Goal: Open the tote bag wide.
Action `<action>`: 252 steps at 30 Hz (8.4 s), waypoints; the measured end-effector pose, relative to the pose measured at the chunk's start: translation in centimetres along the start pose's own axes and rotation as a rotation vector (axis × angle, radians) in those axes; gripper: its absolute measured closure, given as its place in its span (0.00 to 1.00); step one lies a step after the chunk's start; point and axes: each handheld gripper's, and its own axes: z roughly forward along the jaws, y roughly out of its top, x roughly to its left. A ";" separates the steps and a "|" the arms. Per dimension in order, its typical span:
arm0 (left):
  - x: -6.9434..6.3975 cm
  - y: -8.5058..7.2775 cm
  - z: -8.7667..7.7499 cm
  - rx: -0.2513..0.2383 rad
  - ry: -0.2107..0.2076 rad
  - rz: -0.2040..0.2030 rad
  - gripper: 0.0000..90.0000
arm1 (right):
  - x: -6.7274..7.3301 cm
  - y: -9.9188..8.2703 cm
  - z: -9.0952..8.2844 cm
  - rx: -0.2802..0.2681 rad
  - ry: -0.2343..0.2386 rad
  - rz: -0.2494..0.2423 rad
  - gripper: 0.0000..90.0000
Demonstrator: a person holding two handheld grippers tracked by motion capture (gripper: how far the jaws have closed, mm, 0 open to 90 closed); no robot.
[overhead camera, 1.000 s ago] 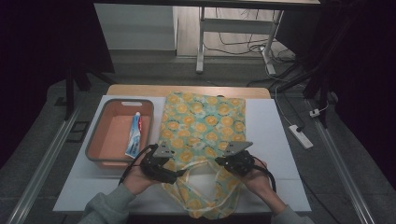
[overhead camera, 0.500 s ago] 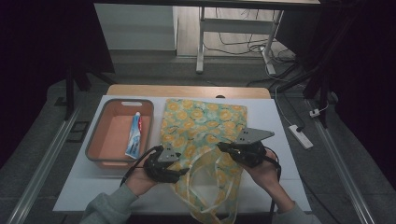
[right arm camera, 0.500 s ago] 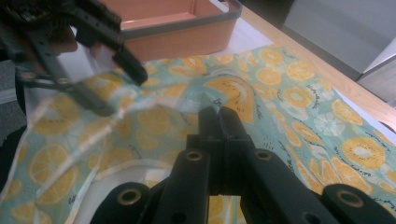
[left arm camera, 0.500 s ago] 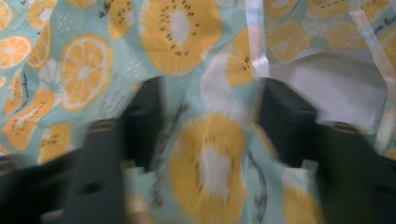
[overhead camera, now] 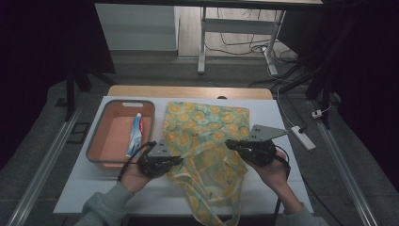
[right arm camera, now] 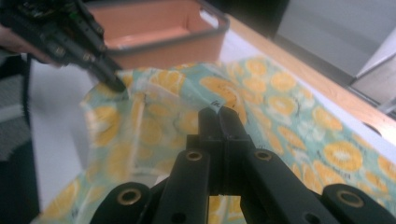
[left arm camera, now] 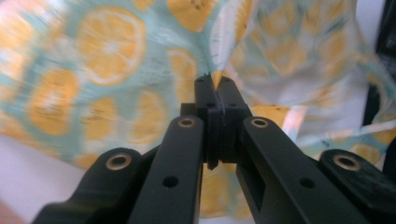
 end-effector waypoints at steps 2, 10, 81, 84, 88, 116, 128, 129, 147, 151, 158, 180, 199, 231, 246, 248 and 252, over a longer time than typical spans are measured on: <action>0.7 0.5 -1.5 -0.072 -0.018 -0.039 0.98 | 0.1 0.5 -0.8 -0.024 0.013 -0.012 0.99; 3.5 2.0 -0.4 -0.091 0.035 -0.122 0.98 | -2.8 0.6 1.8 -0.007 -0.027 0.030 0.99; 8.7 3.1 4.8 -0.044 0.045 -0.280 0.98 | -8.8 -9.4 2.4 0.030 -0.069 0.457 0.98; 8.7 3.2 5.9 -0.007 0.061 -0.268 0.98 | -9.9 -11.3 3.3 0.097 -0.080 0.498 0.98; 8.7 3.2 7.1 0.037 0.100 -0.248 0.98 | -10.0 -12.3 4.3 0.192 -0.115 0.435 0.98; 8.7 3.9 7.7 0.039 0.057 -0.256 0.98 | -4.7 -0.5 4.3 0.064 0.036 0.110 0.19; 8.6 3.9 7.8 0.038 0.045 -0.251 0.98 | -7.6 -1.6 12.9 0.232 0.160 0.218 0.14; 8.6 3.8 7.9 0.041 0.044 -0.252 0.98 | -7.2 -1.7 13.1 0.236 0.178 0.226 0.14; 8.5 3.9 7.3 0.021 0.036 -0.254 0.98 | -2.8 -3.8 14.1 0.339 0.223 0.124 0.88; 8.3 4.1 6.7 -0.002 0.030 -0.254 0.96 | -3.0 -2.5 12.6 0.275 0.215 0.112 0.98; 5.7 5.9 3.8 -0.105 0.009 -0.182 0.64 | -5.1 -0.8 10.7 0.157 0.117 0.168 0.99; -2.7 5.8 14.2 0.285 -0.140 0.099 0.36 | -7.9 -2.3 11.3 0.151 0.135 0.280 0.99; -1.9 3.4 17.1 0.377 -0.219 0.096 0.98 | -9.7 -2.6 8.8 0.085 0.082 0.338 0.98; -3.9 2.4 8.8 0.198 -0.392 0.138 0.98 | -12.0 -2.7 6.0 0.052 -0.016 0.382 0.99; -4.1 1.8 5.9 0.067 -0.323 0.102 0.53 | -11.4 -3.5 8.3 0.079 0.025 0.398 0.98; -3.8 2.1 5.1 0.032 -0.267 0.084 0.41 | -11.1 -3.3 8.3 0.063 0.044 0.394 0.98; -3.0 2.5 3.8 -0.004 -0.215 0.034 0.31 | -10.4 -2.9 8.7 0.063 0.065 0.370 0.98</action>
